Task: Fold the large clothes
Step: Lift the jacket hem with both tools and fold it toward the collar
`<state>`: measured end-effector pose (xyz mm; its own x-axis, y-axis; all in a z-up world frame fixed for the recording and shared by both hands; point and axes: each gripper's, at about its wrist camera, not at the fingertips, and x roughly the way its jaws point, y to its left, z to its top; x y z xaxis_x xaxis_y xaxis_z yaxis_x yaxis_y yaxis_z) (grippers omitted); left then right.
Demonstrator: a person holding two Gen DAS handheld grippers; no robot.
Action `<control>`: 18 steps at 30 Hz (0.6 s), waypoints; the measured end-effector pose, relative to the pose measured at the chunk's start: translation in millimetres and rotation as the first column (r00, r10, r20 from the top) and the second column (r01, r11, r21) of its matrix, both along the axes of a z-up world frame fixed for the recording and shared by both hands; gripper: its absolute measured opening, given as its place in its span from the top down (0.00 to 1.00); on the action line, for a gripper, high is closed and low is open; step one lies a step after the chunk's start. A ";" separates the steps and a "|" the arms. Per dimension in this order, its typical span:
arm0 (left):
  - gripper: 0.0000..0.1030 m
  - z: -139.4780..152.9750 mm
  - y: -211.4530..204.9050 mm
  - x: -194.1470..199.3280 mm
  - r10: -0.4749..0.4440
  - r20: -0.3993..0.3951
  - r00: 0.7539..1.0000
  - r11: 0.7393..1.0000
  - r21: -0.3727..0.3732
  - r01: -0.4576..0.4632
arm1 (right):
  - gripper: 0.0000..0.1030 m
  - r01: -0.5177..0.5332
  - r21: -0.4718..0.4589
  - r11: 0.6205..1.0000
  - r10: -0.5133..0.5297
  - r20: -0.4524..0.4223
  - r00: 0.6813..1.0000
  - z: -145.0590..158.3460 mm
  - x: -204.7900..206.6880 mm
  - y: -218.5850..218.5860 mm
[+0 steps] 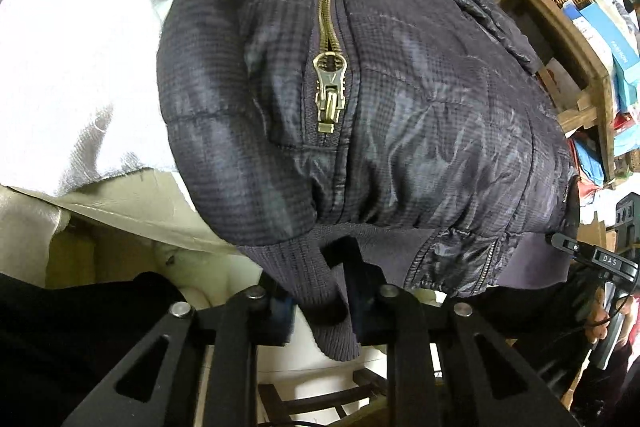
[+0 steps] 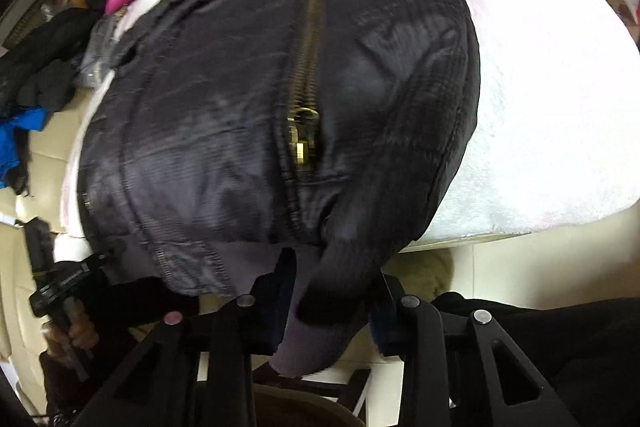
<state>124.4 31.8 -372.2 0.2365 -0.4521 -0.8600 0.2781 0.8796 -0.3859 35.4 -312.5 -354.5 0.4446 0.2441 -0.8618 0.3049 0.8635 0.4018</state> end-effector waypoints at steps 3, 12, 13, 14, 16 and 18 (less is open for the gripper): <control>0.44 -8.7 -4.9 2.0 -0.025 -0.058 0.998 0.999 -0.031 0.023 | 0.57 0.026 0.041 0.999 -0.024 -0.049 0.998 -12.9 4.4 -3.8; 0.82 -11.6 -15.6 0.4 -0.047 -0.018 0.999 0.999 -0.003 0.047 | 0.72 0.023 0.082 0.996 -0.019 -0.048 0.999 -30.3 8.3 -11.5; 0.83 -8.8 -15.2 0.3 -0.047 -0.011 0.999 0.999 -0.005 0.047 | 0.75 0.014 0.050 0.999 -0.012 -0.051 0.999 -25.0 11.3 -5.2; 0.87 -6.0 -14.3 -0.3 -0.051 -0.002 0.999 0.999 -0.007 0.051 | 0.80 0.010 0.033 0.999 -0.009 -0.051 0.999 -19.8 8.6 -2.4; 0.90 5.5 -11.8 -4.7 -0.070 0.028 0.997 0.997 -0.014 0.070 | 0.81 0.001 0.017 1.000 -0.001 -0.029 1.000 -4.7 -0.5 -0.4; 0.91 14.6 -11.7 -8.9 -0.092 0.055 0.994 0.995 -0.021 0.093 | 0.82 -0.016 -0.007 1.000 0.016 0.006 1.000 14.6 -7.0 3.3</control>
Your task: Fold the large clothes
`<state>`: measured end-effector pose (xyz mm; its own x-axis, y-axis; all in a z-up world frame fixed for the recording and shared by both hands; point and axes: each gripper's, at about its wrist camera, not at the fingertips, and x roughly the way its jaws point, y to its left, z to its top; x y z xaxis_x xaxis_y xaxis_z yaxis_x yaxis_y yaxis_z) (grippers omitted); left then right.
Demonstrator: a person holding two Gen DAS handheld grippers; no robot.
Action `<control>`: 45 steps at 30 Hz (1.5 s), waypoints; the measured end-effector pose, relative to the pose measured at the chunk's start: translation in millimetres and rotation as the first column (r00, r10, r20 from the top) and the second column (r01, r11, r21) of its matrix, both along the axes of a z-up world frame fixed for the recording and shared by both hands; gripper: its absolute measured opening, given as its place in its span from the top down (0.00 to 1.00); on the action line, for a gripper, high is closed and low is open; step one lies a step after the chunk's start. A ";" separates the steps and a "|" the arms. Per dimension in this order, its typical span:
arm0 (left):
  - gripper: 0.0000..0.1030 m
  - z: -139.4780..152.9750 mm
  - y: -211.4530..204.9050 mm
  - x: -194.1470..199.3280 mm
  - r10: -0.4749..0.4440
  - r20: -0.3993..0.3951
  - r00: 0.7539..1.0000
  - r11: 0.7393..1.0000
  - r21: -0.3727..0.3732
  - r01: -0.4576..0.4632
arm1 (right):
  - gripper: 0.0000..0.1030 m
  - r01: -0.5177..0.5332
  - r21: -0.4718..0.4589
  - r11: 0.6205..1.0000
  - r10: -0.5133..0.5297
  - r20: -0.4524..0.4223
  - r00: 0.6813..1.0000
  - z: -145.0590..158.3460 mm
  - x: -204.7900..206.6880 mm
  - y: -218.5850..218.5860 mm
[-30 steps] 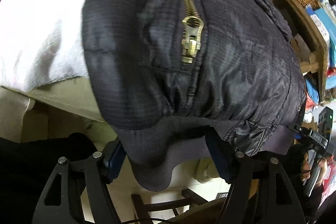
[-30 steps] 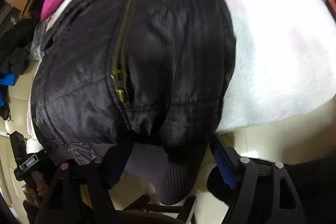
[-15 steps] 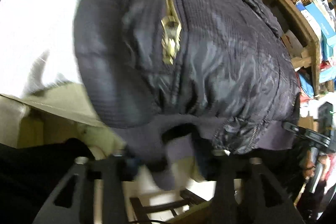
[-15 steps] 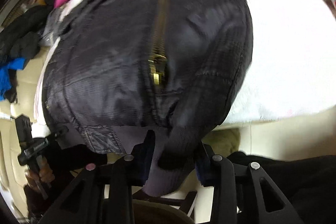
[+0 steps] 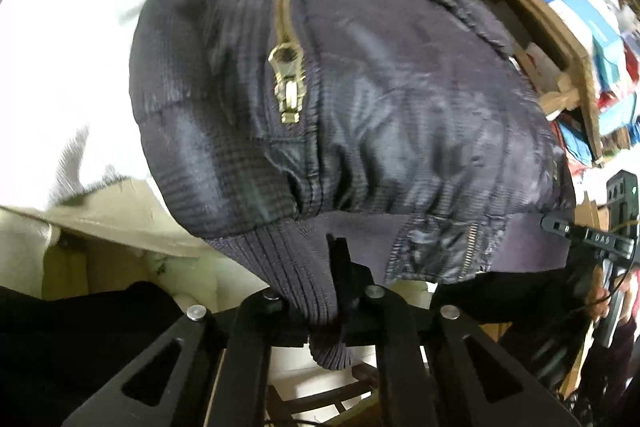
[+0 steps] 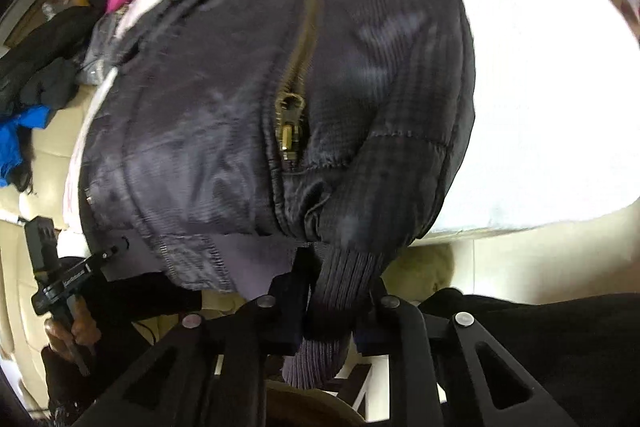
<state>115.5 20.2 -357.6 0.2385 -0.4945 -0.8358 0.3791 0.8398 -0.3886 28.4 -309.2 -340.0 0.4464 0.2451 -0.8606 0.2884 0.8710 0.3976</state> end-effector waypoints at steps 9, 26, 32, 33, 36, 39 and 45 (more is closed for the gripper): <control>0.92 93.6 16.1 -5.0 -0.052 0.162 0.985 0.990 -0.118 0.072 | 0.85 -0.044 -0.053 0.998 0.056 0.247 0.967 87.6 -12.1 2.5; 0.92 229.5 -47.2 219.9 0.030 0.335 0.942 0.987 -0.158 0.025 | 0.94 0.260 -0.130 0.957 -0.142 0.572 0.808 231.2 158.4 -103.9; 0.92 187.8 -34.9 213.8 0.097 0.314 0.944 0.976 -0.215 -0.029 | 0.92 0.183 -0.038 0.982 -0.152 0.407 0.901 173.2 157.9 -133.2; 0.92 182.5 -29.6 209.6 0.110 0.304 0.946 0.973 -0.227 -0.040 | 0.92 0.180 -0.014 0.984 -0.163 0.366 0.916 153.2 147.8 -133.5; 0.92 175.4 -13.3 191.6 0.129 0.301 0.945 0.969 -0.240 -0.056 | 0.92 0.144 0.137 0.980 -0.177 0.269 0.947 100.6 113.1 -125.3; 0.92 178.9 -4.2 173.2 0.128 0.309 0.943 0.970 -0.236 -0.054 | 0.78 0.121 0.251 0.960 -0.185 0.248 0.951 64.1 79.3 -103.8; 0.92 186.2 -3.3 147.4 0.119 0.337 0.934 0.980 -0.191 -0.056 | 0.03 0.085 0.493 0.866 -0.248 0.276 0.929 14.7 16.8 -45.4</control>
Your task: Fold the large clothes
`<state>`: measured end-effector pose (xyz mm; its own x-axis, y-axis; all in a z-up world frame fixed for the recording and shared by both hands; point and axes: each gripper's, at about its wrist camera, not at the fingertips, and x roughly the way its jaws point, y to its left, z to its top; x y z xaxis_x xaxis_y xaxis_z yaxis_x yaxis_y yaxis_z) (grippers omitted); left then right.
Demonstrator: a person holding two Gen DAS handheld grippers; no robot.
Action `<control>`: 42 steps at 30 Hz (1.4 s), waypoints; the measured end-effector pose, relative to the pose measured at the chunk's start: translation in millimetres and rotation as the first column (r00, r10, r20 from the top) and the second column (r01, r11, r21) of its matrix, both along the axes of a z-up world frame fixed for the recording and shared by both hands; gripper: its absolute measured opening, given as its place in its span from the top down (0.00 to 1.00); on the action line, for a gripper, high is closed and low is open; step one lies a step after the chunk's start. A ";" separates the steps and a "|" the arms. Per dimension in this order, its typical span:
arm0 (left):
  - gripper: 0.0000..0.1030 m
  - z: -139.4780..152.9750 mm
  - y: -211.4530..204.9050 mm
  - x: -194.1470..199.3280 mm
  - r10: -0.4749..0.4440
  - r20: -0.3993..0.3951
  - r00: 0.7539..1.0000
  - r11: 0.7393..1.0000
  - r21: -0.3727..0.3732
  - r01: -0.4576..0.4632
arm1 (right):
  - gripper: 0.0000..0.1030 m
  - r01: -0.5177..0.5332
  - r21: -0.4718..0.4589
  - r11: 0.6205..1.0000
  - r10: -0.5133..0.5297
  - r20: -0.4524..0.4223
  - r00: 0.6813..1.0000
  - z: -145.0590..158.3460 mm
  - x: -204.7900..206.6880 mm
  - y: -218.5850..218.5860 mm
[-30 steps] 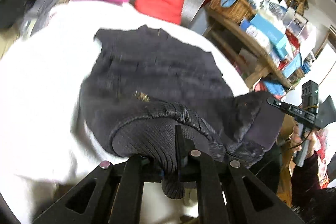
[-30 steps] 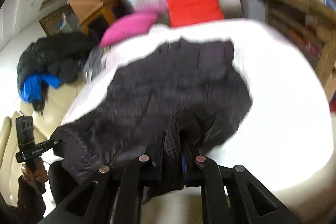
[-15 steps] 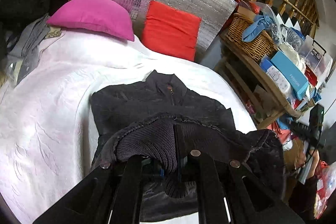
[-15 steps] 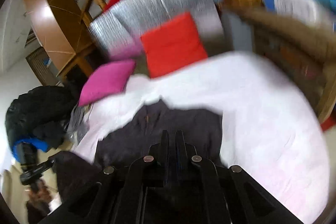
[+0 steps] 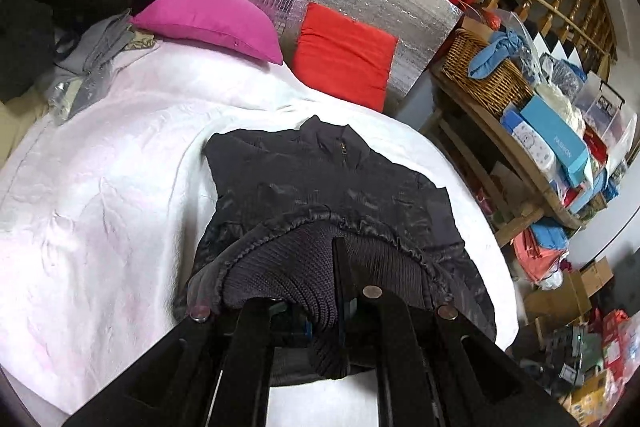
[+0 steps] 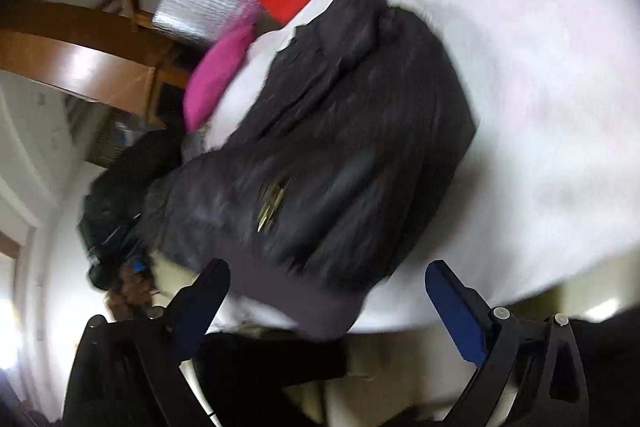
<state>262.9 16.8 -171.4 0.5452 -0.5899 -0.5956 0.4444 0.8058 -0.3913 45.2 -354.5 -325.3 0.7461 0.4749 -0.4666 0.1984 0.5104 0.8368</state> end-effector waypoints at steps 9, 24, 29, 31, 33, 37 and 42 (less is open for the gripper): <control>0.92 2.9 3.6 -8.6 0.008 -0.012 1.000 1.000 0.001 -0.008 | 0.03 0.080 0.173 0.982 -0.080 -0.005 0.997 -59.0 31.5 28.3; 0.92 9.9 8.4 5.2 -0.025 -0.005 1.000 1.000 -0.011 0.025 | 0.84 0.101 0.004 0.995 -0.100 0.152 0.983 -1.9 45.3 44.9; 0.92 25.9 3.0 33.1 -0.028 -0.001 1.000 0.999 -0.021 0.028 | 0.87 0.212 -0.089 0.973 -0.174 0.318 0.932 79.1 48.3 10.2; 0.92 36.0 -6.9 50.2 -0.033 0.019 0.999 0.999 -0.005 0.033 | 0.87 0.253 -0.149 0.956 -0.186 0.360 0.914 113.1 73.4 -4.2; 0.92 51.9 -21.9 73.5 -0.033 0.056 0.998 0.999 0.014 0.033 | 0.88 0.288 -0.205 0.936 -0.197 0.375 0.906 140.9 110.8 -19.6; 0.92 73.7 -45.6 128.6 -0.027 0.101 0.994 0.999 0.028 0.025 | 0.88 0.334 -0.278 0.901 -0.216 0.381 0.899 174.0 194.2 -42.8; 0.92 57.0 -87.6 224.9 0.003 0.065 0.998 0.995 0.098 -0.010 | 0.89 0.369 -0.321 0.872 -0.258 0.339 0.905 169.2 300.9 -76.4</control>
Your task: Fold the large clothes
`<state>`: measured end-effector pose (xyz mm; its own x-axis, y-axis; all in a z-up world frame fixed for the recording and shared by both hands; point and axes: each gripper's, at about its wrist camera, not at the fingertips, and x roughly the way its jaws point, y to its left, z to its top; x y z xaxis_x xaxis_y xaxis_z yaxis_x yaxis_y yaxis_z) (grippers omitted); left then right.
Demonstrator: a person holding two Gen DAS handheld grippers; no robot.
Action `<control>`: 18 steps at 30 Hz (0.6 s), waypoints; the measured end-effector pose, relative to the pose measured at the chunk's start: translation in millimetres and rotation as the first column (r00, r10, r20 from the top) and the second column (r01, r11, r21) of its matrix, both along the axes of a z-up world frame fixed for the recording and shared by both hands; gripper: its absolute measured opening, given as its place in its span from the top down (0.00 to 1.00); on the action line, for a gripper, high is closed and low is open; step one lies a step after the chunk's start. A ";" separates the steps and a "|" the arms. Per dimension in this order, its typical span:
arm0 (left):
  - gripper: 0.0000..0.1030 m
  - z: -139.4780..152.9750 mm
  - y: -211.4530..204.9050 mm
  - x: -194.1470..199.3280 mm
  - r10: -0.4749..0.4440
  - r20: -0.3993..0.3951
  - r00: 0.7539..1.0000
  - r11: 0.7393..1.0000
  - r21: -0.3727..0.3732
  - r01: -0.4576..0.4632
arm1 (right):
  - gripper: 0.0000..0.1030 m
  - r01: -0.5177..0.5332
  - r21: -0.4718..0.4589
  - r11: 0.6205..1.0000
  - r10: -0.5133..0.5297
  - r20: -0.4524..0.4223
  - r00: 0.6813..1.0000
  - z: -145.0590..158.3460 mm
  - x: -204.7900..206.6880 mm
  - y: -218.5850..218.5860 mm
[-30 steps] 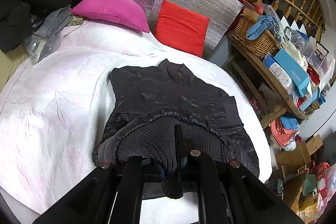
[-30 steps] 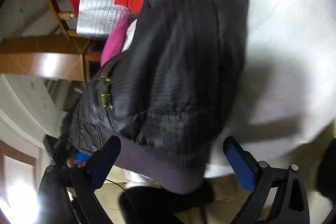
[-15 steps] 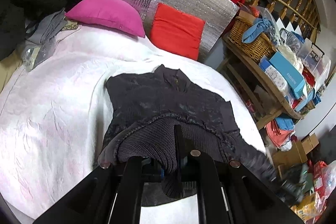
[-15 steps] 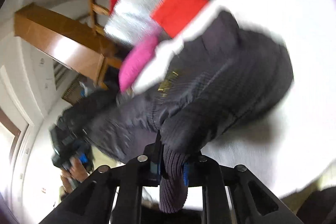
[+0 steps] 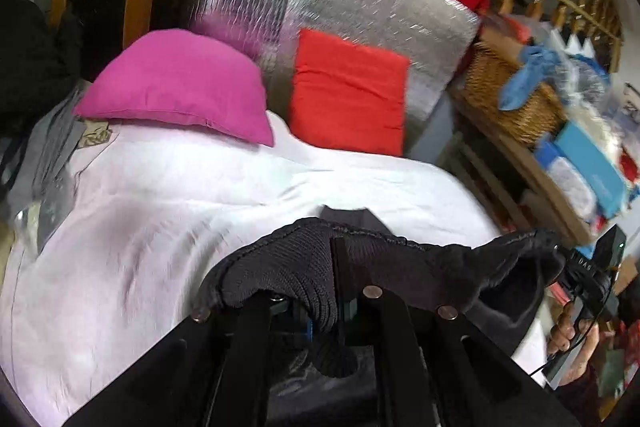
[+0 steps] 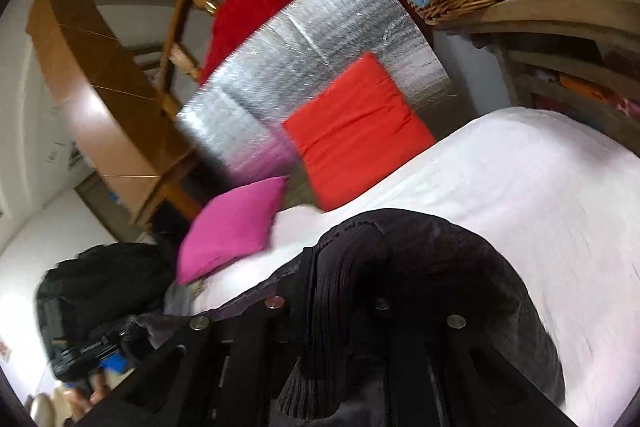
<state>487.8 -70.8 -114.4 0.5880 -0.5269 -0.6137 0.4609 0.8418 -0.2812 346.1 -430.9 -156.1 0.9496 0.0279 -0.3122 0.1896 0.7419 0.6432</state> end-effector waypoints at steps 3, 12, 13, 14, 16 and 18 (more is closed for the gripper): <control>0.92 -38.2 -21.7 49.4 0.036 -0.052 0.998 0.998 0.053 -0.034 | 0.89 0.015 -0.005 1.000 -0.015 -0.060 0.998 -28.2 42.8 -23.4; 0.88 -142.7 -40.3 114.7 0.100 -0.215 0.971 0.993 0.087 -0.083 | 0.86 -0.001 0.255 0.967 0.061 -0.225 0.972 -137.7 128.2 -65.3; 0.88 -147.0 -39.0 115.9 0.096 -0.230 0.969 0.994 0.067 -0.083 | 0.85 -0.009 0.297 0.955 0.076 -0.216 0.973 -142.5 129.1 -70.7; 0.88 -147.7 -37.6 116.6 0.091 -0.244 0.965 0.995 0.051 -0.081 | 0.80 -0.024 0.347 0.938 0.095 -0.189 0.977 -146.3 126.7 -77.4; 0.88 -144.3 -27.5 113.7 0.069 -0.279 0.958 0.997 -0.015 -0.077 | 0.70 -0.046 0.398 0.916 0.110 -0.142 0.984 -145.6 118.7 -85.9; 0.80 -135.6 -19.7 108.7 0.058 -0.308 0.950 0.995 -0.064 -0.081 | 0.27 -0.054 0.406 0.912 0.096 -0.085 0.992 -136.0 102.0 -91.5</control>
<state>596.5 -90.4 -250.0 0.4156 -0.5428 -0.7298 0.2844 0.8398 -0.4626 448.1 -522.5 -292.2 0.9040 0.2409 -0.3531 0.2229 0.4392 0.8703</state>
